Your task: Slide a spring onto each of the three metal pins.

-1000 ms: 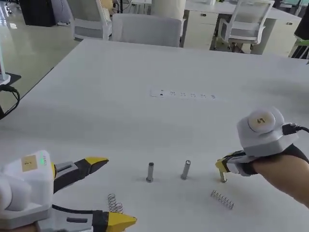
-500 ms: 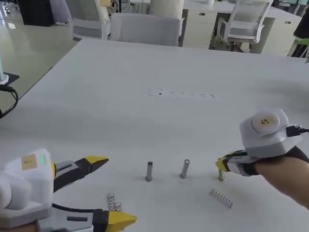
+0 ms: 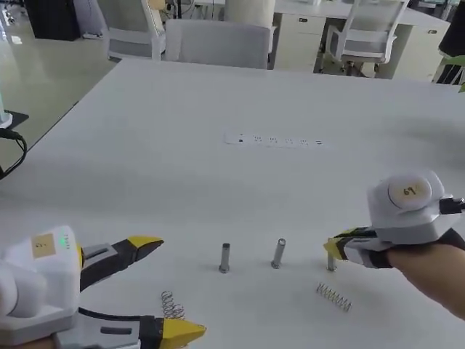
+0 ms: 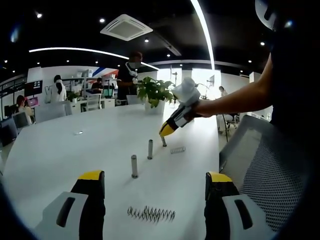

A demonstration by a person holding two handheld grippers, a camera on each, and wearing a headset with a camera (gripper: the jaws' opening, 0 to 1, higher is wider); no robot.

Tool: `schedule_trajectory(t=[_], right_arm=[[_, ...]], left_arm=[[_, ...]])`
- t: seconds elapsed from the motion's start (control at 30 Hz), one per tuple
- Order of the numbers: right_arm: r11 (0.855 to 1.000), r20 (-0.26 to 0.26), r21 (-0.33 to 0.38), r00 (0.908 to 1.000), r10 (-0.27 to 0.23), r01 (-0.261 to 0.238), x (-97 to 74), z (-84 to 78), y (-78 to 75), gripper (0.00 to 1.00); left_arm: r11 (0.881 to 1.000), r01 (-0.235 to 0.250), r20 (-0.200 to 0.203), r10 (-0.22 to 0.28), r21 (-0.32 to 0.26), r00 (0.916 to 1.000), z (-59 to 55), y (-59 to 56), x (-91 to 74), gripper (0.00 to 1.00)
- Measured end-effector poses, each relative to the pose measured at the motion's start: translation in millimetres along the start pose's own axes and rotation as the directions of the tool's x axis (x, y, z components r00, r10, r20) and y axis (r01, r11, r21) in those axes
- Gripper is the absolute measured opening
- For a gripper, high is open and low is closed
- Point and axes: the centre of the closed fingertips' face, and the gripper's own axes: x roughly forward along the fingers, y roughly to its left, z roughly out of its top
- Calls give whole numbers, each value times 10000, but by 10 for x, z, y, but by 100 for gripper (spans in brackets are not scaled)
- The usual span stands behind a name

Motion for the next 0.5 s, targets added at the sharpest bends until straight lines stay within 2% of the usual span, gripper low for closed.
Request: schedule_trajectory(t=[0.5], right_arm=[[9999,446,80,9990,99,-103,-39,-36,0,5]], left_arm=[[10000,0,-27,0,37,10000,12,8,2,79]])
